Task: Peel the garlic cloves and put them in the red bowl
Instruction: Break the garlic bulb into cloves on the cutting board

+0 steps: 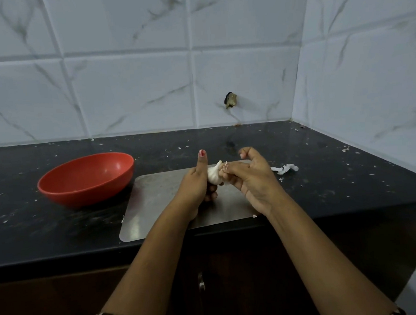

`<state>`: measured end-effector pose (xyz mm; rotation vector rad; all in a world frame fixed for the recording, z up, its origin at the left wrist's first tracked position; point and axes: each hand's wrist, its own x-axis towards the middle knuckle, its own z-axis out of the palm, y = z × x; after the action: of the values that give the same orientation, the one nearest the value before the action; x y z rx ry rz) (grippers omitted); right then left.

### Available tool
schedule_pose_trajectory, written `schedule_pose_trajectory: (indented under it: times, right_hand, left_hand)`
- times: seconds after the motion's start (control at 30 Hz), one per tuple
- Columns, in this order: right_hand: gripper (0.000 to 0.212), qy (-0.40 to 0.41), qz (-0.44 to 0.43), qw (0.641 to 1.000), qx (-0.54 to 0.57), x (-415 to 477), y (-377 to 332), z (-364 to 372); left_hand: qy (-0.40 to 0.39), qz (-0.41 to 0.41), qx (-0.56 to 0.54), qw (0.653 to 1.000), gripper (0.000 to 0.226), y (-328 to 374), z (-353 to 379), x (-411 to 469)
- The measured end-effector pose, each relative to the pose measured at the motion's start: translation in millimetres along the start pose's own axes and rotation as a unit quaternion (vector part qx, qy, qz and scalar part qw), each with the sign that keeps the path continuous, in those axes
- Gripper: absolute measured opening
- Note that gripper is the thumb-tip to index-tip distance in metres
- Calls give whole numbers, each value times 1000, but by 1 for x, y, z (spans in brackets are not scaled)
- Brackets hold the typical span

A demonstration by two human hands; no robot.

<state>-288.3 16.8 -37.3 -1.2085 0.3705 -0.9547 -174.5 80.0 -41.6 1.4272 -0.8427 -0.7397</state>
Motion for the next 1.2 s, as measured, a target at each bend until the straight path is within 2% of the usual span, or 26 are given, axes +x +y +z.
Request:
schedule_pose_trajectory:
  times: [0.13, 0.27, 0.4, 0.5, 0.63, 0.77, 0.97, 1.1, 1.2]
  right_hand:
    - [20, 6, -3, 999, -54, 0, 4, 1]
    - [16, -11, -16, 992, -121, 1, 8, 2]
    - [12, 4, -76, 970, -231, 3, 16, 2]
    - [8, 42, -85, 967, -235, 6, 17, 0]
    - [10, 42, -89, 960, -260, 6, 15, -3]
    - [13, 53, -104, 952, -284, 4, 14, -3]
    - [10, 61, -130, 929, -340, 4, 13, -3]
    - [10, 74, -96, 944, -306, 7, 15, -3]
    - [14, 72, -64, 962, -254, 6, 13, -3]
  left_hand:
    - [17, -6, -34, 999, 67, -2, -2, 3]
    - [48, 5, -17, 999, 65, -7, 2, 6]
    - [58, 15, 40, 997, 64, -7, 4, 5]
    - [64, 28, 82, 994, 61, -7, 5, 4]
    - [72, 71, 198, 975, 59, -5, 9, 5]
    - [71, 97, 243, 963, 60, -5, 9, 3]
    - [55, 95, 241, 964, 60, -5, 9, 5]
    - [24, 72, 190, 979, 64, -5, 6, 2]
    - [-15, 85, 152, 985, 52, -7, 4, -2]
